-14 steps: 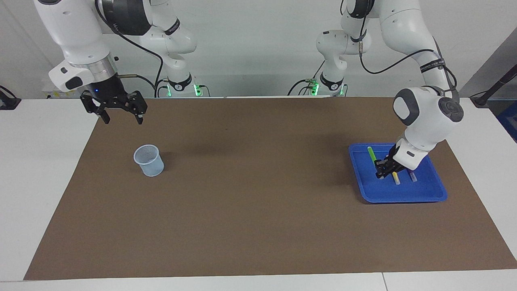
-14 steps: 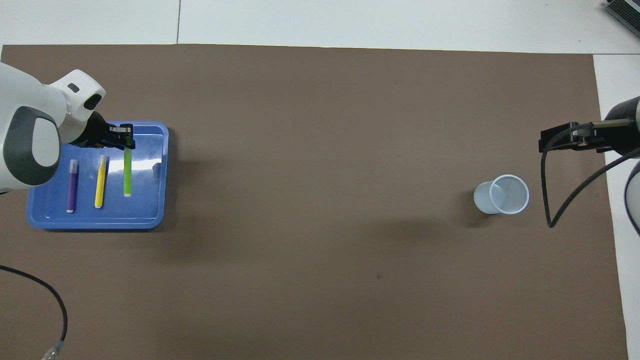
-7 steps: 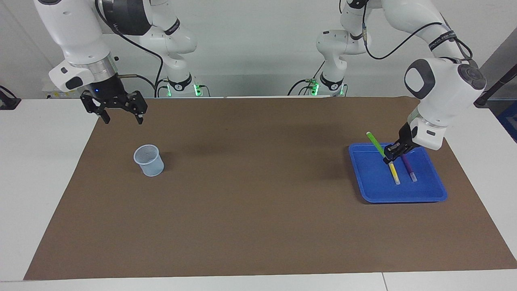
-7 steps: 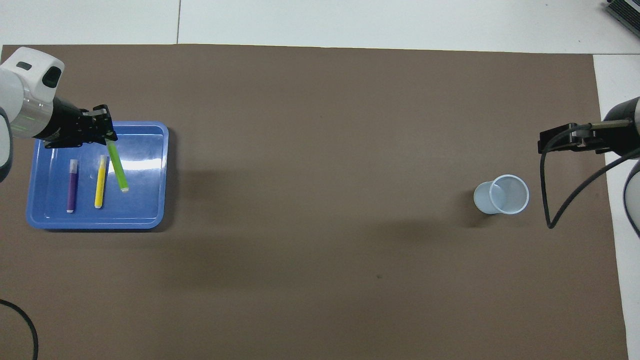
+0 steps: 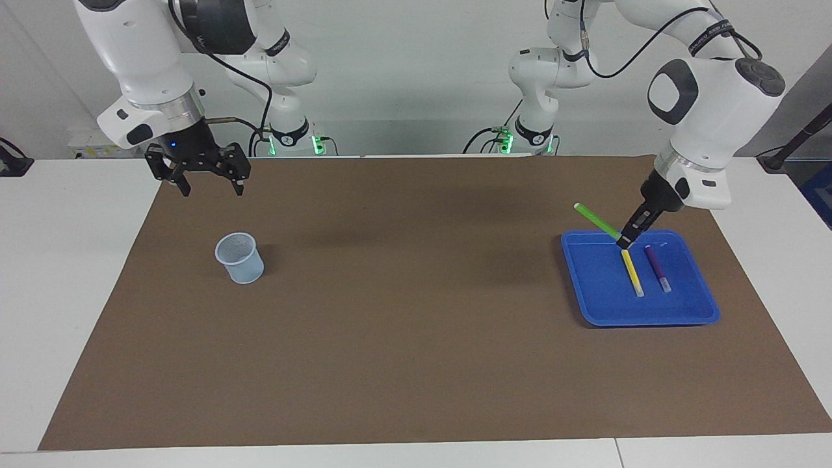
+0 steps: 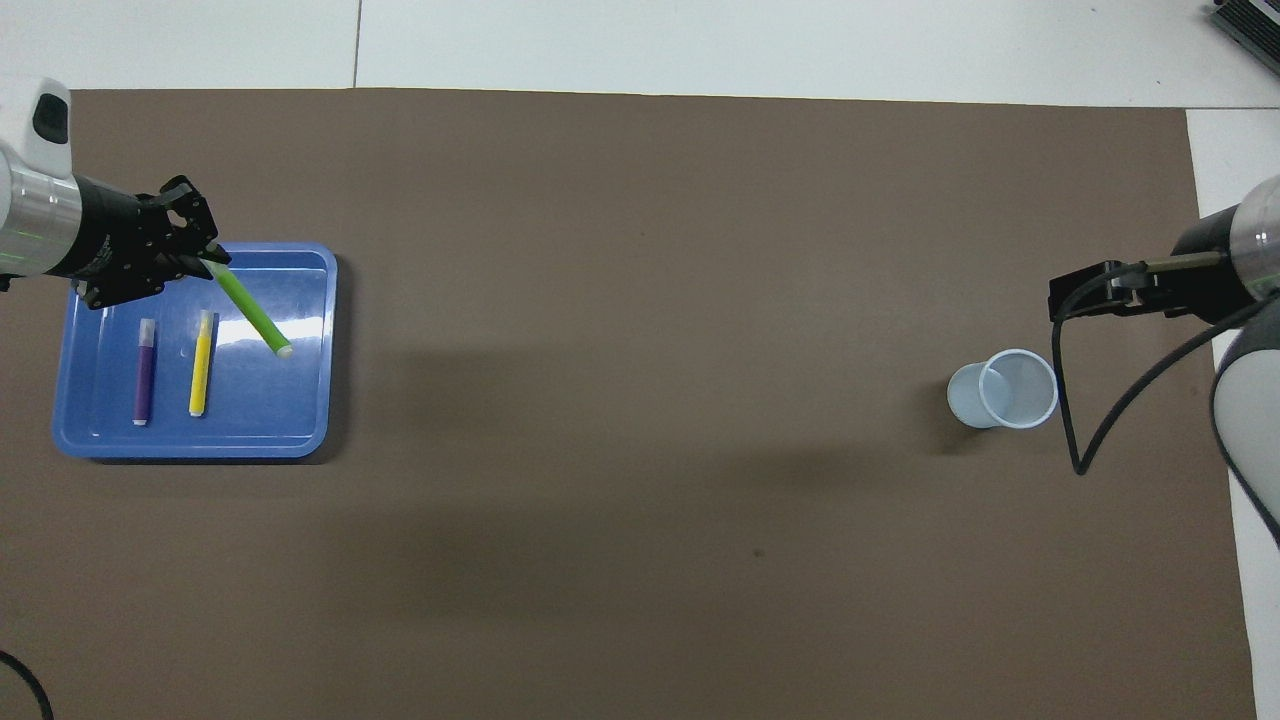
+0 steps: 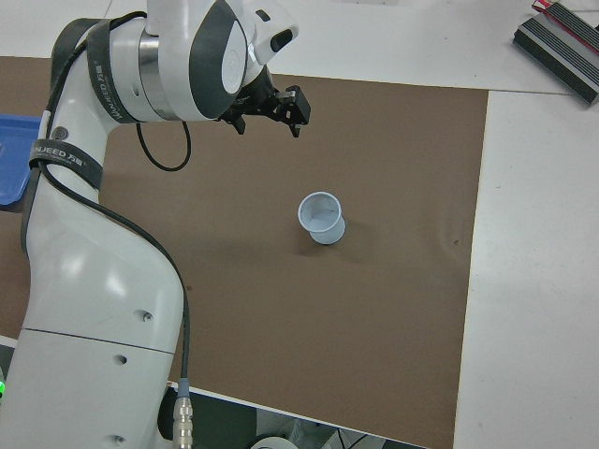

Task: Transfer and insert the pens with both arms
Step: 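Lift the green pen with the left gripper while the right gripper rises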

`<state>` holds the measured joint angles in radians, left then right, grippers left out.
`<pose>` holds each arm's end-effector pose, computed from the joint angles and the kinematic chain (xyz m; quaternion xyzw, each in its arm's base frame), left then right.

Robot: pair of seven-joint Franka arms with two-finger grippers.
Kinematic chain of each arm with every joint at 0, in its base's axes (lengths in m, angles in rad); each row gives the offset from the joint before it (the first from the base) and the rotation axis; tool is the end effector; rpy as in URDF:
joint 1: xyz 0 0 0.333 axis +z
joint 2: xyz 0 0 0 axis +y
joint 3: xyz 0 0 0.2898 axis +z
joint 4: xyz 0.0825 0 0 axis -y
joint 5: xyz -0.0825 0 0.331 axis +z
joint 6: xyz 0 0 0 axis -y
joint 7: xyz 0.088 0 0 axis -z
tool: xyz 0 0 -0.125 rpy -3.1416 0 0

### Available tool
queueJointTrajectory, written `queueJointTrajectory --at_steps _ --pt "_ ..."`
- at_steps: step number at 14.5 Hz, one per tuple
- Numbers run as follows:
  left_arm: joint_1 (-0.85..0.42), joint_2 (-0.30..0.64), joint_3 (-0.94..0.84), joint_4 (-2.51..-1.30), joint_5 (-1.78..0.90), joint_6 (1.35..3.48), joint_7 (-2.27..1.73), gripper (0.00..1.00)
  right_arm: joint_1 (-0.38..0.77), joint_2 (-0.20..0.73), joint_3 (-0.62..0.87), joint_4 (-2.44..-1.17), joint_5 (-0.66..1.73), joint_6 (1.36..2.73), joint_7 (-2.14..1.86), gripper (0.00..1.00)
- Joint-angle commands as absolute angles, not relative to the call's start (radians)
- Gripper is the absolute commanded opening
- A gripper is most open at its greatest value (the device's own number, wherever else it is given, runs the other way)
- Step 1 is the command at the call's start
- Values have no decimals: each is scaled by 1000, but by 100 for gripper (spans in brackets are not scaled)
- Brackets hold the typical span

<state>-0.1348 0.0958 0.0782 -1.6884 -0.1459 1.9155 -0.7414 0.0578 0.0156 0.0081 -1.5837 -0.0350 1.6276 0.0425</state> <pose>0.5529 -0.0457 0.5127 0.9311 0.3527 0.0347 0.0867 0.5109 0.0295 0.5721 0.9997 0.0124 0.0151 0.0166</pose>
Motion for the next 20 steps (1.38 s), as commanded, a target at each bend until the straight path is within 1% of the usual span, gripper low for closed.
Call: queueJointTrajectory --at_steps 1,5,7,10,12,14,16,20 --pt "-178 55 87 -1693 -130 1894 -952 0 99 -6 20 -1591 -43 1606 23 100" --pt "-221 29 87 -1695 -129 1896 -1196 0 133 -21 21 -1623 -31 1629 -69 100" --pt "-245 20 87 -1697 -115 1899 -1306 0 137 -44 20 -1670 24 1640 -89 100" --pt "-300 11 87 -1697 -71 1907 -1500 0 137 -54 20 -1693 74 1643 -89 100" --pt "-337 6 87 -1697 -42 1908 -1604 0 137 -57 20 -1701 148 1649 -75 100" --pt "-363 5 87 -1697 -38 1907 -1663 0 138 -57 21 -1707 201 1706 -51 100" --pt "-390 -8 86 -1707 -37 1898 -1716 0 159 -57 20 -1713 277 1718 -37 100" --pt "-439 -14 86 -1710 -38 1893 -1790 0 166 -51 21 -1721 440 1787 142 100"
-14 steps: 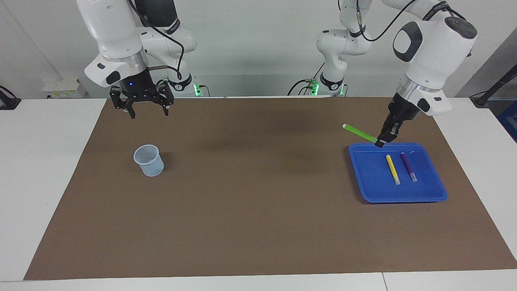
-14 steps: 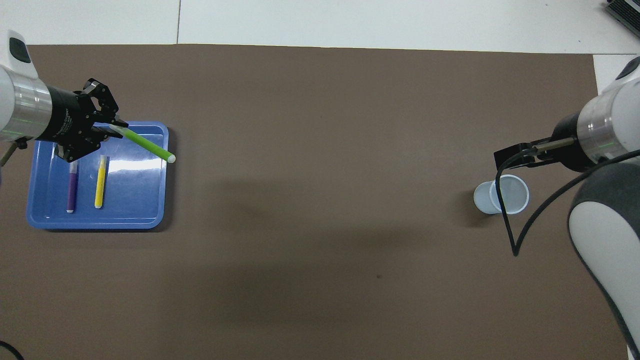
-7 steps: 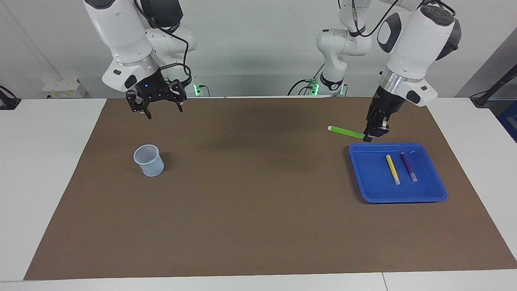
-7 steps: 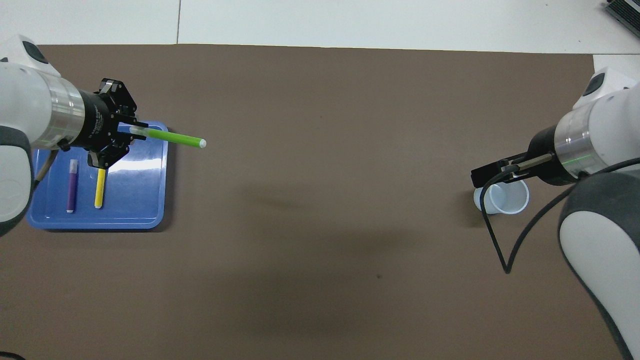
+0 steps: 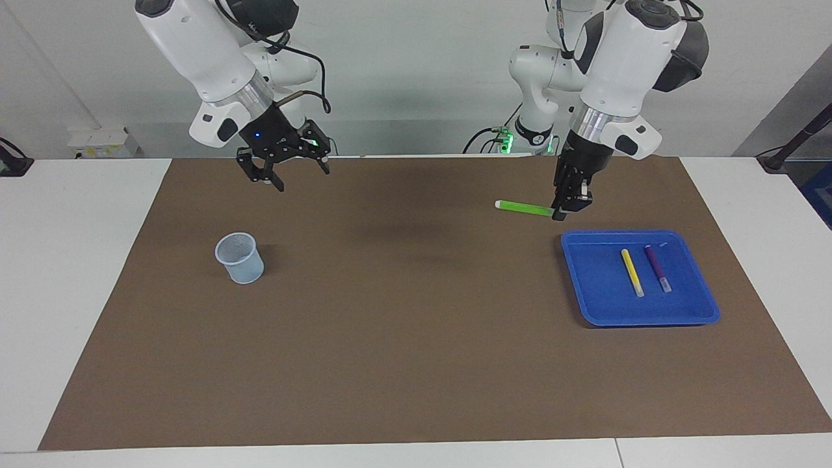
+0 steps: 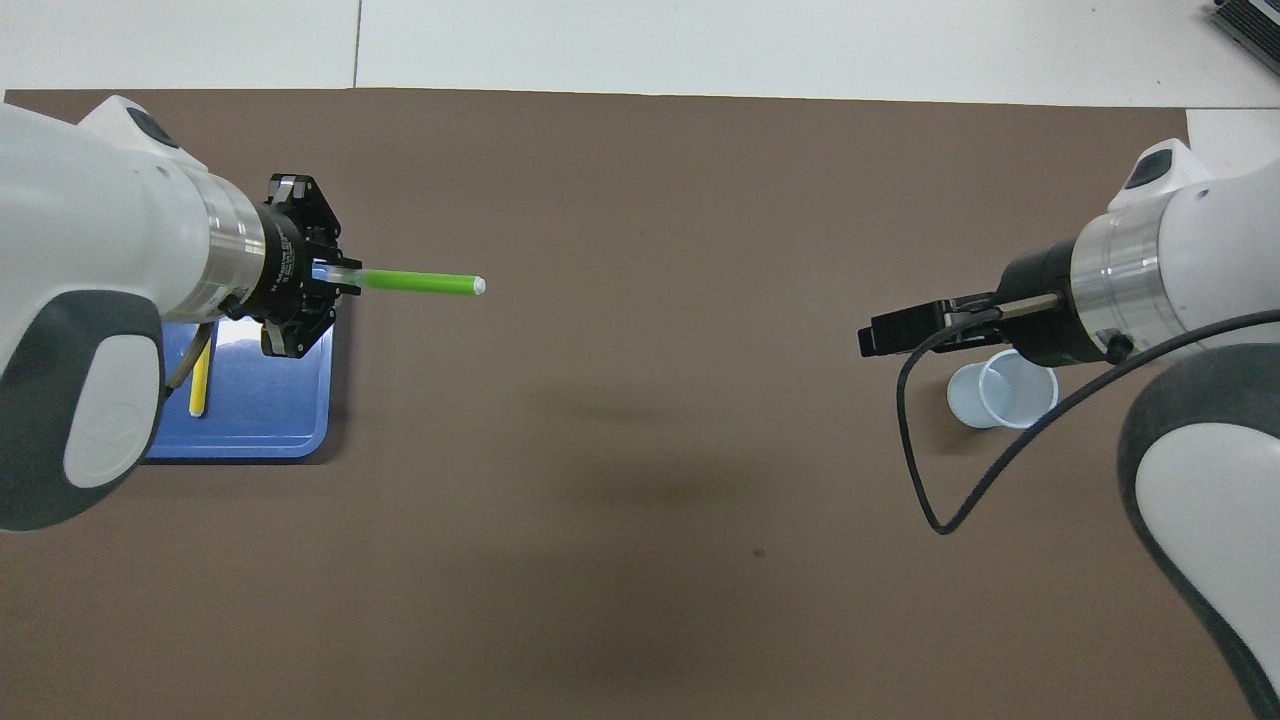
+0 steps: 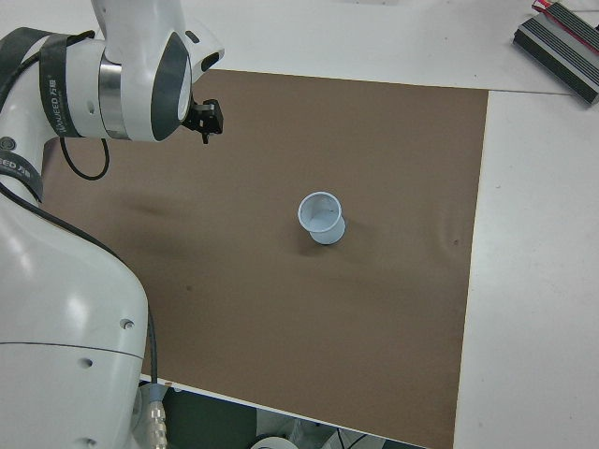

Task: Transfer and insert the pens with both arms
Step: 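Hold the green pen out while the right gripper reaches its tip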

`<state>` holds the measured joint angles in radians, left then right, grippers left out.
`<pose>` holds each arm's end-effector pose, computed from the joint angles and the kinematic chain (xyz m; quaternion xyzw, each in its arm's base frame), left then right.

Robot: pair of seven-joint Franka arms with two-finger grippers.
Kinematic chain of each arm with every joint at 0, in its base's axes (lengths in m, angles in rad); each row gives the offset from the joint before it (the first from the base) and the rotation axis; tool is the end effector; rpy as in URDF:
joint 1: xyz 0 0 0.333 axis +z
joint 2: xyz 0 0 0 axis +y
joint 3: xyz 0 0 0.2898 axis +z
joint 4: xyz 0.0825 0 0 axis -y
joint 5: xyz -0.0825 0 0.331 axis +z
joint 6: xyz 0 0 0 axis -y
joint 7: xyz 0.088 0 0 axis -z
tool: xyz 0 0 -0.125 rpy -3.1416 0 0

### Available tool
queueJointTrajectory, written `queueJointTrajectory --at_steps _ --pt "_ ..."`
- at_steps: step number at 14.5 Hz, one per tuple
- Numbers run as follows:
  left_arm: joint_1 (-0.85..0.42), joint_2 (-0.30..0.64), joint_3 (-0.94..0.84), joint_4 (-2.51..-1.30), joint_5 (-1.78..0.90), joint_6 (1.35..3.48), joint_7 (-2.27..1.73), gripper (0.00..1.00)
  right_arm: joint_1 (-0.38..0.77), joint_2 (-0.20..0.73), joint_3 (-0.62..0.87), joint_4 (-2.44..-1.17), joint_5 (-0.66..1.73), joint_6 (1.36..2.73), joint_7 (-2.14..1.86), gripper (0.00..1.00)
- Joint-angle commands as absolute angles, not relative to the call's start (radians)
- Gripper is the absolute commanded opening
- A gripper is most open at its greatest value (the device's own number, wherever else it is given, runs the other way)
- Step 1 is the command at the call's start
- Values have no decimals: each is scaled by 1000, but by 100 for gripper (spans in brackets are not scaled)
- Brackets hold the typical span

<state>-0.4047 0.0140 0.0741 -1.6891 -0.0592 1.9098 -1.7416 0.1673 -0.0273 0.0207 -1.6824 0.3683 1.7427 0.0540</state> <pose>0.5065 -0.1796 0.5556 0.7525 0.6499 0.0282 0.1032 0.4942 0.1338 0.5697 -0.9816 -0.0424 -0.0208 0.1852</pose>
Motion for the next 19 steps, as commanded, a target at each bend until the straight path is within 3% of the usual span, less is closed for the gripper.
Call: queueJointTrajectory --at_steps 1,11,19 --pt "-452 -14 86 -1713 -38 1894 -1805 0 179 -49 21 -1733 475 1817 209 100" --pt "-489 -20 86 -1713 -37 1893 -1855 0 379 11 21 -1824 840 2229 753 100" --pt "-489 -21 86 -1712 -38 1894 -1858 0 572 89 21 -1813 882 2532 979 100"
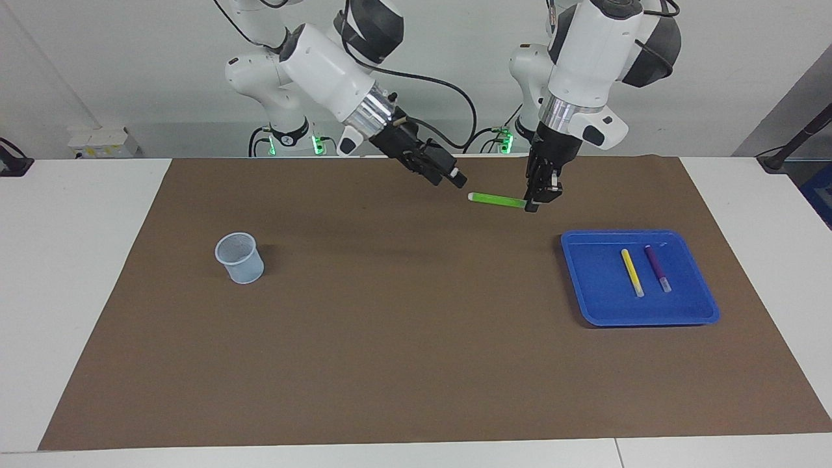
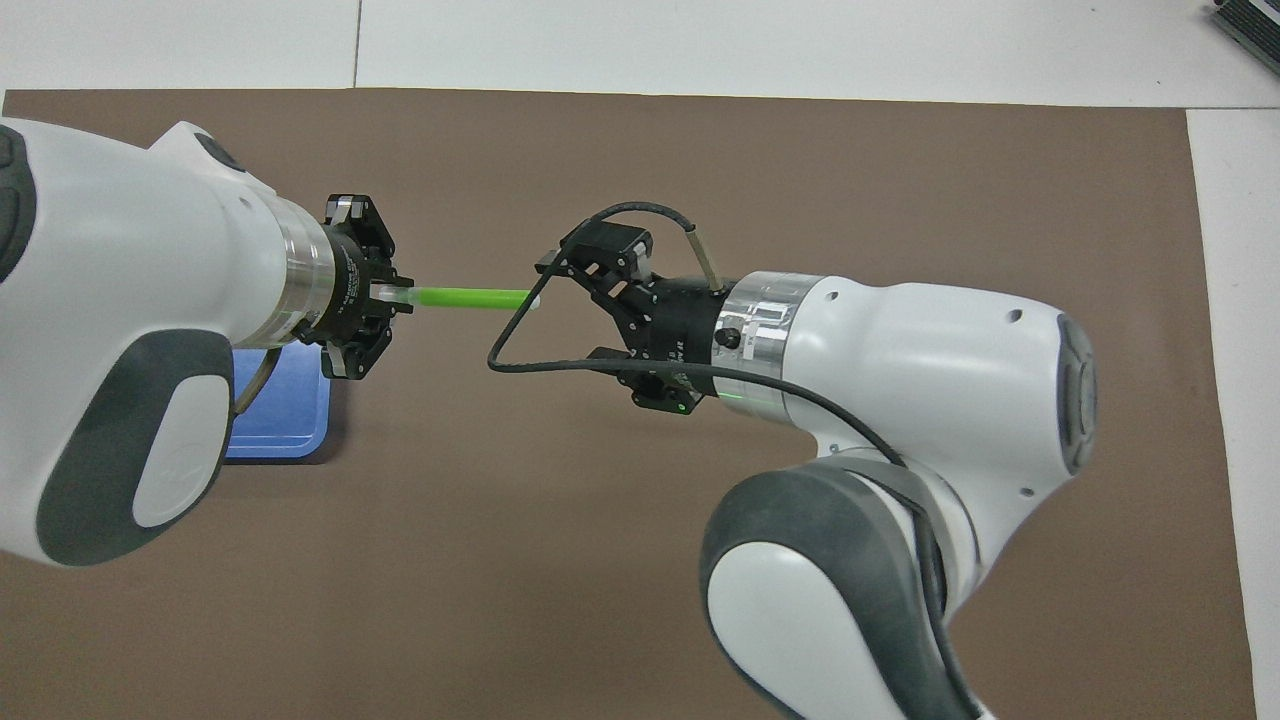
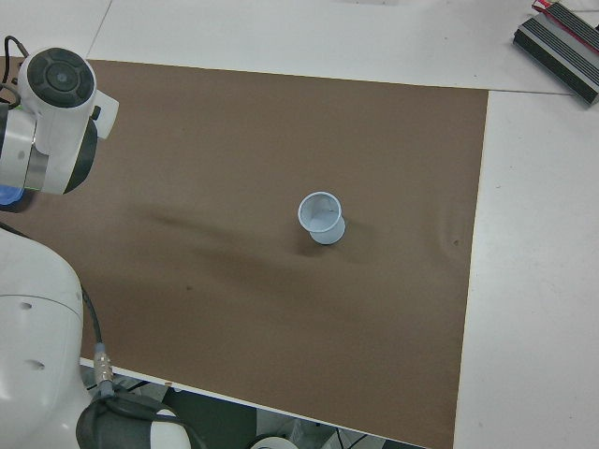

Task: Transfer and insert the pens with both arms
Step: 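Hold the green pen out while the right gripper reaches its tip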

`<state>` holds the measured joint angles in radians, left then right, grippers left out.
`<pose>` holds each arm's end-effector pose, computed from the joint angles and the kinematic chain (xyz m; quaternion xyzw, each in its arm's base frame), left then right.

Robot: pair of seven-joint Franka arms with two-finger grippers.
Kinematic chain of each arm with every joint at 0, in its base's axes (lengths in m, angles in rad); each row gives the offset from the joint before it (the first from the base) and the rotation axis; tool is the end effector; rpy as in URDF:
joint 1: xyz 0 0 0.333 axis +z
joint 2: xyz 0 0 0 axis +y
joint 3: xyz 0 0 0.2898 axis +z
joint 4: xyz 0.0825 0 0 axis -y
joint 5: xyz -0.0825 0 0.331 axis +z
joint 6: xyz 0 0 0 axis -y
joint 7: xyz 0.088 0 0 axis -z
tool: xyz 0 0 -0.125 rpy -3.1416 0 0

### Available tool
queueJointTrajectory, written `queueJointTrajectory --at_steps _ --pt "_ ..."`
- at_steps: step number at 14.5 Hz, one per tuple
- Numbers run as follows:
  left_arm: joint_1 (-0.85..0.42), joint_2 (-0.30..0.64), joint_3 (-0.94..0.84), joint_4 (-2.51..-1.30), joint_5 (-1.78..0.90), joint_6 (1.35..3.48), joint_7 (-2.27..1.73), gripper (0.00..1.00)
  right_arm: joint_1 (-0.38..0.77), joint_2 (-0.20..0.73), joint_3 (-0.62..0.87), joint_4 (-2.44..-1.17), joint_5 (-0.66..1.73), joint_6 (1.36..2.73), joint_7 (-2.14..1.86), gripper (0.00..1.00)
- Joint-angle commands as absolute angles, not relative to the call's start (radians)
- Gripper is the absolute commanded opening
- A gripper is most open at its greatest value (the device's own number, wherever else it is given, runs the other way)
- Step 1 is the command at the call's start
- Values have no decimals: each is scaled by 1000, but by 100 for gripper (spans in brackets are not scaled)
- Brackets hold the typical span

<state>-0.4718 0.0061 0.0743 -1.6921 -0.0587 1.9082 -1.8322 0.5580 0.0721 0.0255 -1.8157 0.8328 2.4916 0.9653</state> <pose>0.4914 -0.2121 0.5583 0.7447 0.6586 0.0207 0.1065 0.4881 0.3267 0.5401 -0.8124 0.3963 0.0367 0.4261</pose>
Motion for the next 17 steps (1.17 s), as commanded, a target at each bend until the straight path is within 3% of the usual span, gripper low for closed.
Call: queueJointTrajectory --at_steps 1,10,15,17 --pt "-489 -21 86 -1712 -37 1893 -1858 0 572 97 21 -1812 900 2546 977 100" --pt "-489 -21 86 -1712 -37 1893 -1870 0 638 166 32 -1761 983 2697 985 100" --pt "-489 -26 86 -1712 -38 1893 -1870 0 647 166 32 -1761 983 2698 979 76" --pt "-489 -26 86 -1712 -37 1893 -1870 0 646 170 32 -1761 983 2698 977 74"
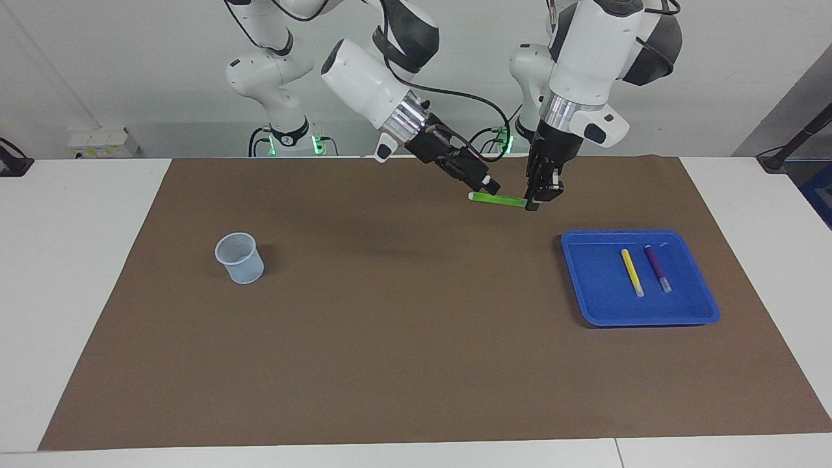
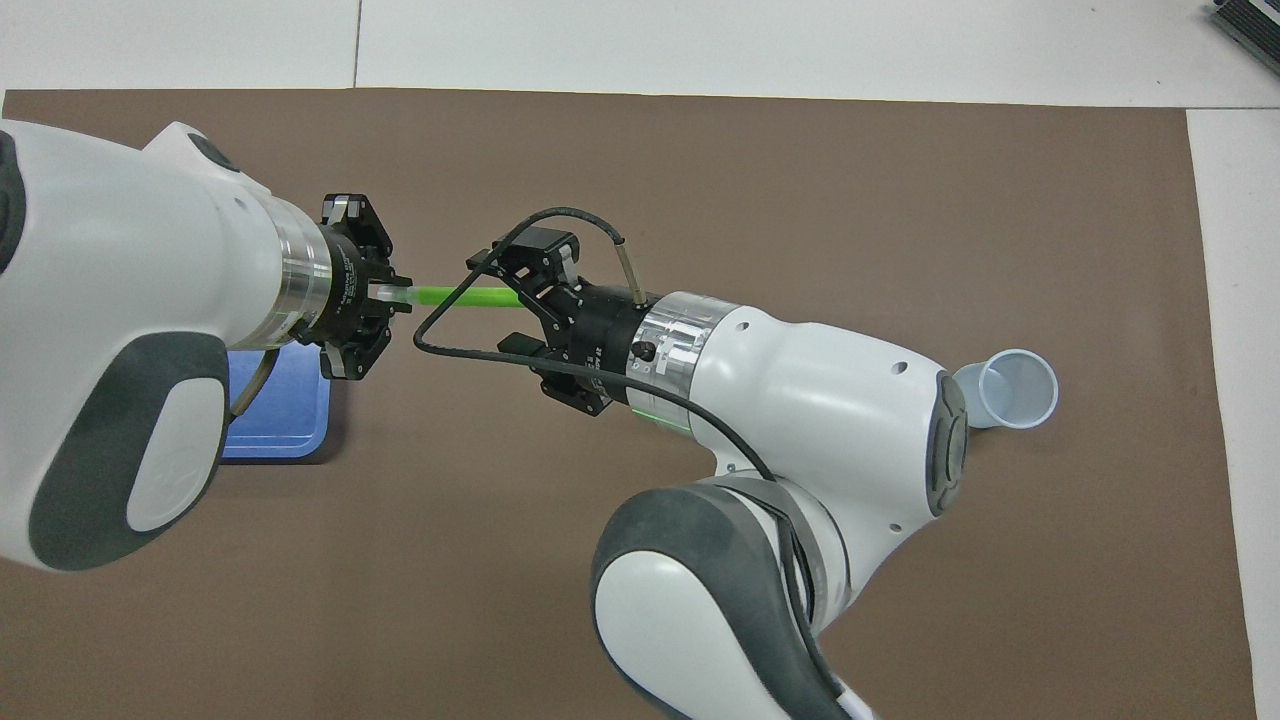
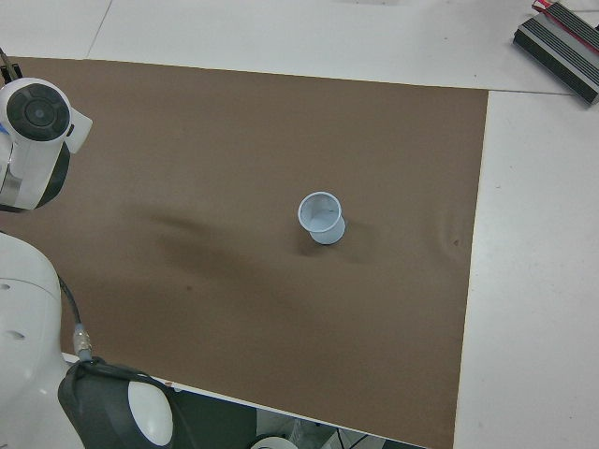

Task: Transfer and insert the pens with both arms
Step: 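Hold the green pen out while the right gripper reaches its tip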

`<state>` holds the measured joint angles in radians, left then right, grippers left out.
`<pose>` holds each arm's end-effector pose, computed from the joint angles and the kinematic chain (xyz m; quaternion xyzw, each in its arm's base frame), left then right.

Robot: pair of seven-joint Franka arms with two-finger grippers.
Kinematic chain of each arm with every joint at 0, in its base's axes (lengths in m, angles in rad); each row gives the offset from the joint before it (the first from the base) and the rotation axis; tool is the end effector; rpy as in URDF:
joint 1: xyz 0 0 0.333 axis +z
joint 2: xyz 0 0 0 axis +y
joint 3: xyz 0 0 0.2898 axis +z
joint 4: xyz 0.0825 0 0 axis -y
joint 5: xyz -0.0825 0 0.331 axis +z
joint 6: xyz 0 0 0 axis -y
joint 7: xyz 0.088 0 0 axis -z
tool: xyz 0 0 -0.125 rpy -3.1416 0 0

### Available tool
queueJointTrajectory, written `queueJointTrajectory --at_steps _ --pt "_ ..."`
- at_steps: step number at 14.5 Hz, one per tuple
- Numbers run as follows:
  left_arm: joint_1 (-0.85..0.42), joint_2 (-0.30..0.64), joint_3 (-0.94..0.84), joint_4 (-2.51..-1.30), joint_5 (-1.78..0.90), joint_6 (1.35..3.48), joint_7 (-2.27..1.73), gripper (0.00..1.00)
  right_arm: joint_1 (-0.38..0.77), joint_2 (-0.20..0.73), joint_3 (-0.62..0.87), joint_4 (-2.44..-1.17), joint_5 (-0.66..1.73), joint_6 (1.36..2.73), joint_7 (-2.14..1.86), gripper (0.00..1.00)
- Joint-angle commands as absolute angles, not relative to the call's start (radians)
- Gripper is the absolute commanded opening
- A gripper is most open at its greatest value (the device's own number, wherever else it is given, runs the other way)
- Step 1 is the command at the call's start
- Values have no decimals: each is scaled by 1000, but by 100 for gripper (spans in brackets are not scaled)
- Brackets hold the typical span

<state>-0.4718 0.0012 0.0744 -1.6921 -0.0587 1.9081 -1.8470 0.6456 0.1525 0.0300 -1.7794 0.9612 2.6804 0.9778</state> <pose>0.4904 -0.2115 0.5609 0.7396 0.6639 0.0208 0.1089 0.4889 0.3660 0.5261 -0.7683 0.4316 0.0344 0.4715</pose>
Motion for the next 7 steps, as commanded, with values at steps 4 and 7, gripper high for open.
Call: queueJointTrajectory --at_steps 4,7 --pt "-489 -28 86 -1712 -37 1893 -1870 0 638 175 32 -1761 983 2698 969 66" --pt "-489 -28 86 -1712 -37 1893 -1870 0 635 175 32 -1761 983 2700 968 54"
